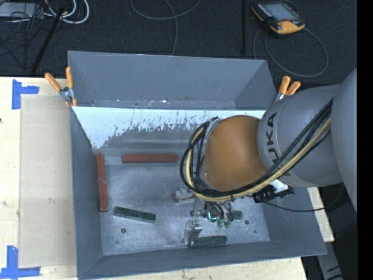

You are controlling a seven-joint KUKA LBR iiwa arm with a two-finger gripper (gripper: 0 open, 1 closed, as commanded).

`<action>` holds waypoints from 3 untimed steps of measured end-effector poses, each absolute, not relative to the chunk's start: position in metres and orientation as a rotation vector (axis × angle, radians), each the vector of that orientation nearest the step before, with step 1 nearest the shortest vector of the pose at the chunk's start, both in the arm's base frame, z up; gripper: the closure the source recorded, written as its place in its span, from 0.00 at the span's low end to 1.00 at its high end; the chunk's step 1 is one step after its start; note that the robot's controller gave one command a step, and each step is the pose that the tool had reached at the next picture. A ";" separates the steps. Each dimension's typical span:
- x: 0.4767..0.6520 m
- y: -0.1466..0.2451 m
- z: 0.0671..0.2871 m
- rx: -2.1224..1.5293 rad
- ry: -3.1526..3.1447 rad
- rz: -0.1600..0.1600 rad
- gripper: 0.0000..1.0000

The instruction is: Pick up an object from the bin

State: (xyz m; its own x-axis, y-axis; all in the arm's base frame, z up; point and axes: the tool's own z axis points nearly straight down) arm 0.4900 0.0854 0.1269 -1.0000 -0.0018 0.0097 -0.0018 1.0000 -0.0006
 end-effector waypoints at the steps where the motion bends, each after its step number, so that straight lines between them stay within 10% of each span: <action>1: 0.492 0.085 0.130 -0.001 -3.139 0.000 0.00; 2: 0.518 0.132 0.076 -0.023 -3.153 -0.005 1.00; 3: 0.514 0.131 0.075 -0.022 -3.140 -0.002 0.00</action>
Offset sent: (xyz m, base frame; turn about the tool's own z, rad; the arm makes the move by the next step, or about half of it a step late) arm 0.0240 0.0452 -0.0535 0.0144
